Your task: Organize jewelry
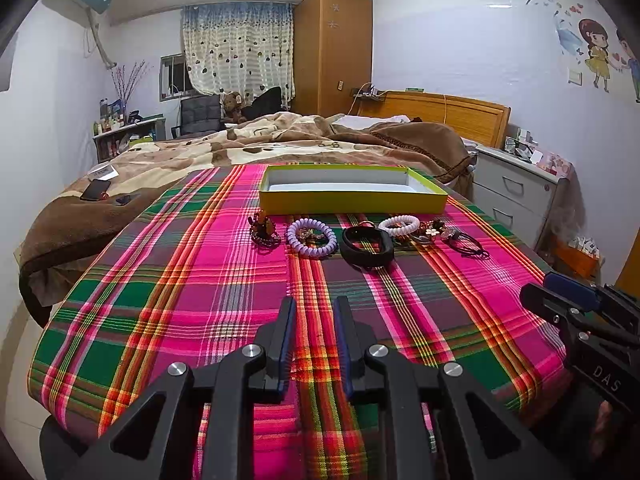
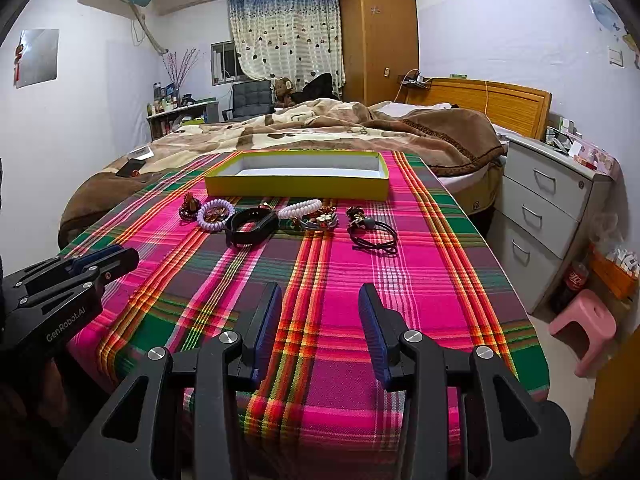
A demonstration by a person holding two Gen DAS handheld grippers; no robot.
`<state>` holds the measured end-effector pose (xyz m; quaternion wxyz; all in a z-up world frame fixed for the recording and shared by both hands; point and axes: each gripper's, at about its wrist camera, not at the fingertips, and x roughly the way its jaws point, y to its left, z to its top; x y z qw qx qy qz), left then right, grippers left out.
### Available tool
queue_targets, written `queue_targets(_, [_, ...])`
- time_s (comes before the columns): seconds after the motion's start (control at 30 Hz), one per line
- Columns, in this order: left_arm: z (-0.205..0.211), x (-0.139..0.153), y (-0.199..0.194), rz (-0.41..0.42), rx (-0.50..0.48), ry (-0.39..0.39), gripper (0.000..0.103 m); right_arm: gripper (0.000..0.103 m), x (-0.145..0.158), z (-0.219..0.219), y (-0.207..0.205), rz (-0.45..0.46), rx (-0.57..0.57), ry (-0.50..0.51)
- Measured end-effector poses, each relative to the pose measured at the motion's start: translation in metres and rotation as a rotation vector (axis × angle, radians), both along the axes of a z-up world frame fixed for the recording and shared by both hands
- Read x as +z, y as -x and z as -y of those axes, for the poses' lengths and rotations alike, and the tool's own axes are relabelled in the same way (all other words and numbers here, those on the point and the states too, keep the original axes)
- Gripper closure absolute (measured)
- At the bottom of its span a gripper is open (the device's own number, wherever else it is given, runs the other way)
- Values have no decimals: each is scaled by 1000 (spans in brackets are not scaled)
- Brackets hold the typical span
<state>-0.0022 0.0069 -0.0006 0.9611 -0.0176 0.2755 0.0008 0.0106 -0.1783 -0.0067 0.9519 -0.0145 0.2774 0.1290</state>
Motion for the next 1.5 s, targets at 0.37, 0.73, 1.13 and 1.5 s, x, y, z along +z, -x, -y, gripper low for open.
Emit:
queue_targets(0.37, [2,2,-1,1,-2,-8,85,62,0,0,0,0,0,0])
queue_targets(0.73, [1,1,0,2,-3,-6,85,62,0,2,0,2,0,-2])
queue_targets(1.13, [2,1,0,3,-3,-8,85,62,0,3,1,1,-1,-1])
queue_targets(1.5, [1,0,1,5,0,-14,85,62,-2,4,1,-1,-2,0])
